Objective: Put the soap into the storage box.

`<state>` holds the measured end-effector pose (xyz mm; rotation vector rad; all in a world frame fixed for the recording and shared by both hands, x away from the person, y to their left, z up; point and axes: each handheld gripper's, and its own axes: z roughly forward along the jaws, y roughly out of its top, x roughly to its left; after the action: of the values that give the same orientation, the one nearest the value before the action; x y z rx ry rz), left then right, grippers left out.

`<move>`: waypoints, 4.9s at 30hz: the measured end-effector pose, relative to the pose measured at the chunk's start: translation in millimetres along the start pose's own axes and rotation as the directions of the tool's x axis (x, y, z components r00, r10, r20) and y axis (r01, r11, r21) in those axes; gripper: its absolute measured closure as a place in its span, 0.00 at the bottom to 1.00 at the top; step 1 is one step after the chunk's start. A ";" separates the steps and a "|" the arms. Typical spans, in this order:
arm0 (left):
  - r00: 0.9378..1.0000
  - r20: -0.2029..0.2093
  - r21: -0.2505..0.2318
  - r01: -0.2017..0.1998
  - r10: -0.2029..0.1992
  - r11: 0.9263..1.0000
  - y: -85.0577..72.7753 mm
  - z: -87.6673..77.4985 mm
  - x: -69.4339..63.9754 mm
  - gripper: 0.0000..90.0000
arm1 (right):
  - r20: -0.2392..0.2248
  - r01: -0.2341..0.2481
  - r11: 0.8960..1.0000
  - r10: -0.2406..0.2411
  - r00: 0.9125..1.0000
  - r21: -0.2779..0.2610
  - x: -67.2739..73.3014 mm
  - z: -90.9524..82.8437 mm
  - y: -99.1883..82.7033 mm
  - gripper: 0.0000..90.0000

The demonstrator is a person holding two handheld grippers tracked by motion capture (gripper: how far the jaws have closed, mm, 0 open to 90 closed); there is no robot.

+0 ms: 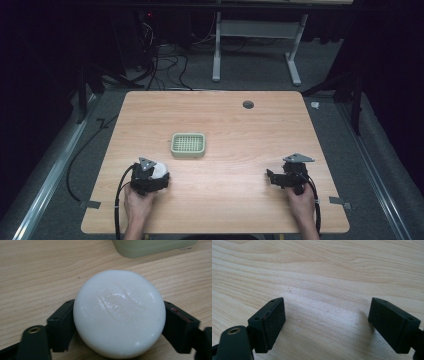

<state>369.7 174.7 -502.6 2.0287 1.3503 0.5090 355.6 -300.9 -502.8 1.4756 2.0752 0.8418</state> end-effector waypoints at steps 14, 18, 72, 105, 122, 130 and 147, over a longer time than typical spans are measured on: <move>1.000 -0.020 -0.001 -0.005 0.005 1.000 3.5 1.9 -0.9 0.27 | 0.000 -0.001 1.000 0.001 1.000 0.000 0.1 0.0 0.0 0.17; 1.000 -0.019 -0.003 -0.005 0.005 1.000 3.4 1.6 -0.9 0.27 | 0.000 -0.001 1.000 0.001 1.000 0.000 0.0 -0.1 0.0 0.17; 0.998 0.065 -0.060 0.017 -0.013 0.998 35.7 -42.5 -3.0 0.27 | -0.002 -0.002 1.000 0.002 1.000 0.000 -0.1 -0.2 -0.1 0.17; 0.993 0.114 -0.045 -0.008 0.013 0.999 65.6 -43.9 -11.4 0.27 | -0.003 -0.003 1.000 0.003 1.000 0.001 0.0 -0.4 -0.3 0.17; 0.990 0.137 -0.046 -0.032 0.038 0.998 85.7 -39.4 -19.1 0.27 | -0.003 -0.002 1.000 0.002 1.000 0.000 0.0 -0.5 -0.4 0.17; 0.987 0.158 -0.044 -0.028 0.035 0.999 92.4 -35.5 -20.7 0.27 | -0.004 -0.002 1.000 0.002 1.000 0.000 0.0 -0.5 -0.4 0.17; 0.983 0.173 -0.049 -0.053 0.061 0.997 110.8 -28.6 -26.8 0.27 | -0.003 -0.002 1.000 0.002 1.000 0.000 0.0 -0.5 -0.4 0.17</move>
<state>415.2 129.0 -404.4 2.0301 1.1695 0.3728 355.0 -301.1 -502.7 1.4775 2.0765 0.8454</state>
